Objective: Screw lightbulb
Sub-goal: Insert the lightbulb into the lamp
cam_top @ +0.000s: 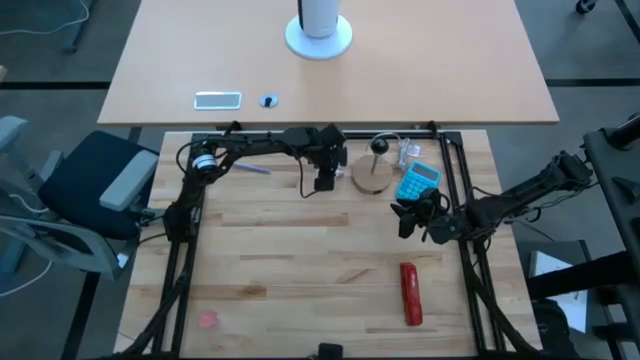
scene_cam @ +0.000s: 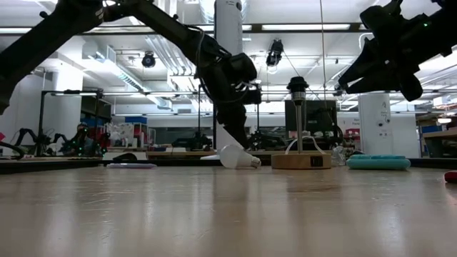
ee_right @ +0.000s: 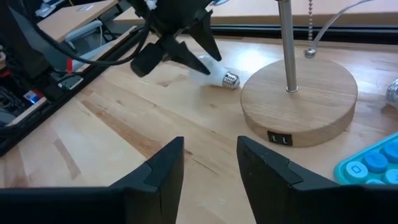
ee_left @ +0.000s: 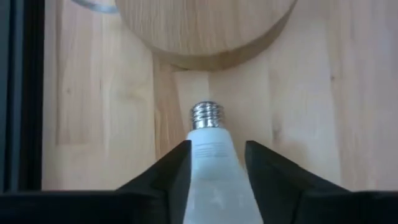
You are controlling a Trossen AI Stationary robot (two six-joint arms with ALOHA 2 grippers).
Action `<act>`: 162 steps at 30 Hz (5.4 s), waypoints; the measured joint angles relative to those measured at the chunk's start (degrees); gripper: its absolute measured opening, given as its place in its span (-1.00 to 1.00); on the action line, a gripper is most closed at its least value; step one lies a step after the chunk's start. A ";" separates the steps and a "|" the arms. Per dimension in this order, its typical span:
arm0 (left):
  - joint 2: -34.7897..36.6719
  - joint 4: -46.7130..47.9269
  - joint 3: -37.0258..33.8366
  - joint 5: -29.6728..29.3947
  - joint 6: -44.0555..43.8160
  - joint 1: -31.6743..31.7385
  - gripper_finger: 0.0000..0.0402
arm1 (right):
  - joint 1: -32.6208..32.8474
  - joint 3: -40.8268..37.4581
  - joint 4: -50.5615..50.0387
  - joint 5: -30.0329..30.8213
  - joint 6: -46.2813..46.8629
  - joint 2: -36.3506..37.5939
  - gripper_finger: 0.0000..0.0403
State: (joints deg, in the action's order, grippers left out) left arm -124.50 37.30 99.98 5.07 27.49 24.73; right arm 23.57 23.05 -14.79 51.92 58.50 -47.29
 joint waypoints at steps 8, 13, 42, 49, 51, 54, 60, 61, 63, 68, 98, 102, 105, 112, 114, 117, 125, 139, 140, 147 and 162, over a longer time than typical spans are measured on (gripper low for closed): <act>-2.19 1.43 -0.09 -3.48 -3.08 0.39 -0.13 | -0.03 0.00 0.05 -0.85 0.15 -0.01 -0.31; -2.18 3.43 -0.07 -3.05 -6.85 0.55 -0.16 | -0.04 0.00 0.07 -0.94 0.13 -0.01 -0.29; -1.09 8.92 -8.85 -1.83 -13.44 -0.40 -0.34 | 0.04 0.00 0.06 -2.97 0.01 -0.06 -0.32; 2.40 9.94 -9.49 -3.19 -13.29 -1.42 -0.34 | 0.04 0.00 0.04 -2.96 -0.53 -0.06 -0.30; 4.71 10.37 -9.66 -3.18 -13.02 -1.92 -0.34 | 0.04 0.00 0.05 -2.95 -0.62 -0.06 -0.29; 10.63 8.24 -9.25 -2.82 -12.99 -2.18 -0.34 | 0.04 0.00 0.06 -2.95 -0.92 -0.06 -0.29; 23.60 -8.50 -11.69 5.47 -13.92 -2.22 -0.34 | 0.04 0.00 1.03 -1.52 -4.13 -0.06 -0.33; 26.60 -14.54 -13.16 9.07 -14.78 -2.21 -0.34 | 0.04 0.00 1.77 -0.25 -5.69 -0.06 -0.34; 32.01 -28.69 -17.35 16.78 -17.37 -2.23 -0.34 | 0.06 0.00 5.07 4.03 -10.60 -0.06 -0.35; 39.24 -69.55 -33.53 31.17 -25.74 -3.22 -0.34 | 0.02 0.00 27.69 9.59 -39.55 -2.13 -0.33; 26.43 -117.48 -40.63 24.61 -28.50 -13.95 -0.34 | -9.64 22.63 54.52 -12.29 -89.47 -25.69 0.37; 26.40 -115.01 -41.45 23.32 -26.15 -13.47 -0.34 | -9.55 24.24 49.10 -12.90 -88.03 -25.92 0.48; 26.04 -111.26 -42.36 23.33 -24.90 -12.60 -0.34 | -9.55 25.46 45.44 -13.22 -84.21 -25.14 0.52; 26.14 -107.50 -42.47 23.31 -22.00 -12.33 -0.34 | -9.76 27.61 40.93 -13.23 -81.78 -25.24 0.53; 26.16 -107.79 -42.47 23.33 -21.99 -12.35 -0.34 | -9.97 28.67 38.30 -13.27 -79.87 -25.24 0.52; 26.18 -107.79 -42.47 23.31 -22.06 -12.34 -0.34 | -10.53 29.52 35.68 -13.29 -77.01 -25.24 0.50; 26.18 -108.24 -42.42 23.40 -22.11 -12.97 -0.34 | -11.94 29.94 33.10 -15.44 -73.86 -25.24 0.43; 26.33 -106.20 -42.38 24.37 -21.97 -13.54 -0.29 | -13.73 29.92 32.81 -19.84 -73.27 -25.24 -0.12; 26.33 -106.19 -42.38 24.37 -22.00 -13.53 -0.30 | -13.73 29.92 32.81 -19.77 -73.27 -25.22 -0.15; 26.52 -105.91 -42.38 24.40 -22.17 -13.54 -0.25 | -13.73 29.92 32.77 -19.48 -73.20 -25.09 -0.26; 26.75 -105.57 -42.34 24.56 -22.41 -13.59 -0.19 | -13.77 29.92 31.21 -18.89 -74.93 -25.17 -0.80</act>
State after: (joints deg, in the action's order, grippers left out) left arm -97.76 -68.27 57.65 29.63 5.08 11.14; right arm 9.80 52.97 16.42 33.03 -16.43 -72.47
